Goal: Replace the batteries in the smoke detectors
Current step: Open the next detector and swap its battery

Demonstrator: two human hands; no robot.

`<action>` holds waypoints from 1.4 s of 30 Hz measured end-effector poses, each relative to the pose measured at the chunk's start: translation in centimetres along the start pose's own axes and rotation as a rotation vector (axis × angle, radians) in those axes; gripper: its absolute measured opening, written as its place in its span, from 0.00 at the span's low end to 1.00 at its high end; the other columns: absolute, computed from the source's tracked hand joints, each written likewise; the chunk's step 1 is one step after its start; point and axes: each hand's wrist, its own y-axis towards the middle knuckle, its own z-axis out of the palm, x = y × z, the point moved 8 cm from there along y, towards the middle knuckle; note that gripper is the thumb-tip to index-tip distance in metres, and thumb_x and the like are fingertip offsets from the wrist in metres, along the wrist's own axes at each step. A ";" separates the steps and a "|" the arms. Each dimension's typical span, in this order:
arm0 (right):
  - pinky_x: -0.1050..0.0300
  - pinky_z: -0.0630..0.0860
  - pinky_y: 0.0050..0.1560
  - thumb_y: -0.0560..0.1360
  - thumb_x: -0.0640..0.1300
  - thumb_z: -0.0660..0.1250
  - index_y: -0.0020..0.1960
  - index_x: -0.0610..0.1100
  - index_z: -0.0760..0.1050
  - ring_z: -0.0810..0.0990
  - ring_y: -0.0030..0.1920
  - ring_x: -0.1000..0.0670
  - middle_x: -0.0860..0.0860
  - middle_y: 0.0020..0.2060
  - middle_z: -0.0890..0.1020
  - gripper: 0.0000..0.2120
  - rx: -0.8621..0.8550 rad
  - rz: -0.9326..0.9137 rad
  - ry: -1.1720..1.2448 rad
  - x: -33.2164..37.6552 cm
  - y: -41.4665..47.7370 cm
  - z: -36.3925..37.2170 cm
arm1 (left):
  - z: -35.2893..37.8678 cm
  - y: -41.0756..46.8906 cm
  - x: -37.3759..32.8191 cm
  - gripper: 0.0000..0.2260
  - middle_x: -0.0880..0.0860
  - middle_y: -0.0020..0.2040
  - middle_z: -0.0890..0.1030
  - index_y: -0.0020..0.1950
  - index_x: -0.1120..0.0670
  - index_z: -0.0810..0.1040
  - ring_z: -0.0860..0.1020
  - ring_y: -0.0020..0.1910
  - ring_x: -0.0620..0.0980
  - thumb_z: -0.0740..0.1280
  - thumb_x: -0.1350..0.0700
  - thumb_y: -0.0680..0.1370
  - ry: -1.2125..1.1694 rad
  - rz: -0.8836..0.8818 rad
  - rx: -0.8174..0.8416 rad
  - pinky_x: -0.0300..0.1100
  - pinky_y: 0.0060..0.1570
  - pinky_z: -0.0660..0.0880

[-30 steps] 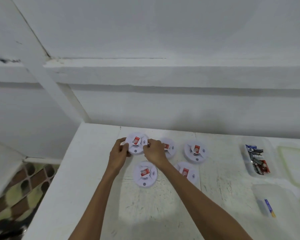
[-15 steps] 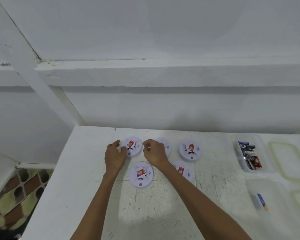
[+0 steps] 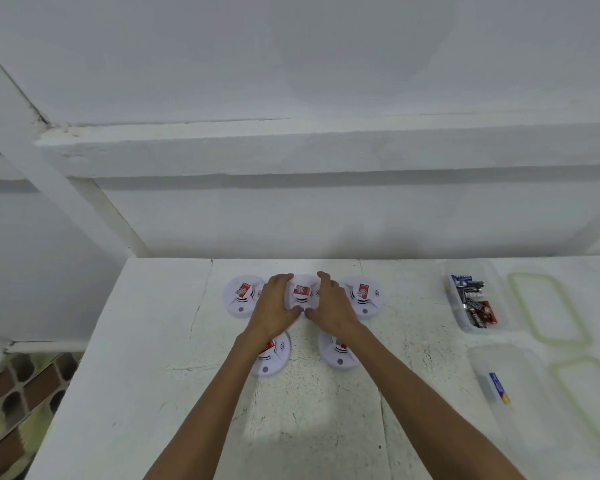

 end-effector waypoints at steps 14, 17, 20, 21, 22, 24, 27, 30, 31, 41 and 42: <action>0.51 0.75 0.63 0.80 0.50 0.65 0.75 0.46 0.63 0.75 0.64 0.50 0.50 0.67 0.75 0.26 -0.081 -0.238 0.125 -0.5 -2.2 -3.6 | -1.8 -1.0 -0.7 0.39 0.45 0.64 0.74 0.80 0.48 0.59 0.76 0.61 0.48 0.76 0.45 0.75 -0.232 -0.030 -0.051 0.41 0.56 0.74; 0.57 0.76 0.57 0.81 0.60 0.58 0.72 0.50 0.67 0.77 0.57 0.55 0.55 0.62 0.76 0.23 -0.196 -0.240 0.125 -0.7 -4.5 -6.1 | -2.0 -1.7 -2.2 0.33 0.48 0.63 0.77 0.78 0.46 0.64 0.78 0.58 0.48 0.68 0.36 0.77 -0.313 -0.024 -0.104 0.39 0.54 0.74; 0.58 0.78 0.43 0.82 0.63 0.52 0.62 0.49 0.71 0.80 0.45 0.54 0.55 0.49 0.81 0.21 -0.362 -0.190 0.107 -1.7 -6.9 -8.1 | -0.1 -2.5 -4.6 0.34 0.48 0.63 0.78 0.75 0.45 0.68 0.78 0.57 0.47 0.61 0.29 0.74 -0.359 0.069 -0.091 0.35 0.50 0.74; 0.56 0.78 0.38 0.82 0.63 0.50 0.58 0.49 0.71 0.80 0.39 0.53 0.53 0.43 0.81 0.20 -0.401 -0.158 0.111 -2.4 -7.6 -8.6 | 0.8 -2.7 -5.4 0.34 0.46 0.63 0.78 0.74 0.44 0.68 0.77 0.57 0.46 0.61 0.28 0.72 -0.361 0.105 -0.081 0.34 0.49 0.74; 0.54 0.76 0.33 0.82 0.62 0.49 0.55 0.49 0.71 0.79 0.35 0.53 0.52 0.38 0.81 0.20 -0.431 -0.128 0.126 -3.2 -8.4 -9.1 | 1.7 -3.0 -6.1 0.35 0.45 0.63 0.76 0.74 0.43 0.68 0.76 0.58 0.45 0.63 0.28 0.71 -0.351 0.132 -0.065 0.35 0.49 0.74; 0.53 0.72 0.29 0.82 0.61 0.48 0.53 0.48 0.71 0.77 0.29 0.51 0.50 0.31 0.79 0.20 -0.491 -0.075 0.176 -5.0 -9.9 -10.1 | 3.6 -3.4 -7.6 0.39 0.44 0.62 0.73 0.76 0.43 0.65 0.72 0.61 0.44 0.69 0.30 0.69 -0.298 0.188 -0.044 0.37 0.54 0.73; 0.50 0.74 0.29 0.84 0.57 0.49 0.57 0.48 0.72 0.78 0.28 0.52 0.50 0.29 0.79 0.18 -0.540 0.001 0.266 -7.8 -11.8 -10.7 | 6.3 -4.1 -9.2 0.47 0.47 0.63 0.71 0.79 0.46 0.62 0.69 0.63 0.43 0.75 0.32 0.65 -0.271 0.258 -0.017 0.33 0.60 0.69; 0.53 0.76 0.29 0.85 0.55 0.50 0.60 0.50 0.70 0.79 0.26 0.53 0.50 0.27 0.80 0.14 -0.565 0.066 0.316 -10.2 -13.6 -11.0 | 9.0 -5.2 -10.7 0.50 0.49 0.65 0.68 0.80 0.47 0.61 0.68 0.67 0.38 0.79 0.36 0.63 -0.342 0.315 0.023 0.28 0.64 0.67; 0.52 0.76 0.29 0.85 0.54 0.49 0.60 0.50 0.70 0.79 0.25 0.53 0.49 0.26 0.80 0.14 -0.573 0.081 0.327 -10.7 -14.3 -11.0 | 9.9 -5.5 -11.1 0.50 0.50 0.67 0.68 0.79 0.47 0.62 0.68 0.69 0.40 0.80 0.37 0.63 -0.374 0.334 0.035 0.32 0.66 0.69; 0.48 0.75 0.34 0.84 0.51 0.55 0.52 0.48 0.74 0.79 0.33 0.52 0.53 0.32 0.80 0.11 -0.606 0.245 0.224 -16.8 -19.6 -11.3 | 14.9 -8.8 -14.5 0.36 0.34 0.64 0.72 0.69 0.40 0.68 0.74 0.63 0.44 0.82 0.47 0.67 -0.392 0.499 0.037 0.42 0.64 0.73; 0.52 0.75 0.38 0.84 0.52 0.57 0.55 0.48 0.75 0.79 0.37 0.53 0.54 0.36 0.81 0.11 -0.606 0.254 0.214 -17.0 -20.0 -11.4 | 15.4 -9.0 -14.3 0.37 0.34 0.65 0.71 0.70 0.42 0.68 0.72 0.63 0.41 0.83 0.52 0.67 -0.389 0.486 0.060 0.42 0.65 0.72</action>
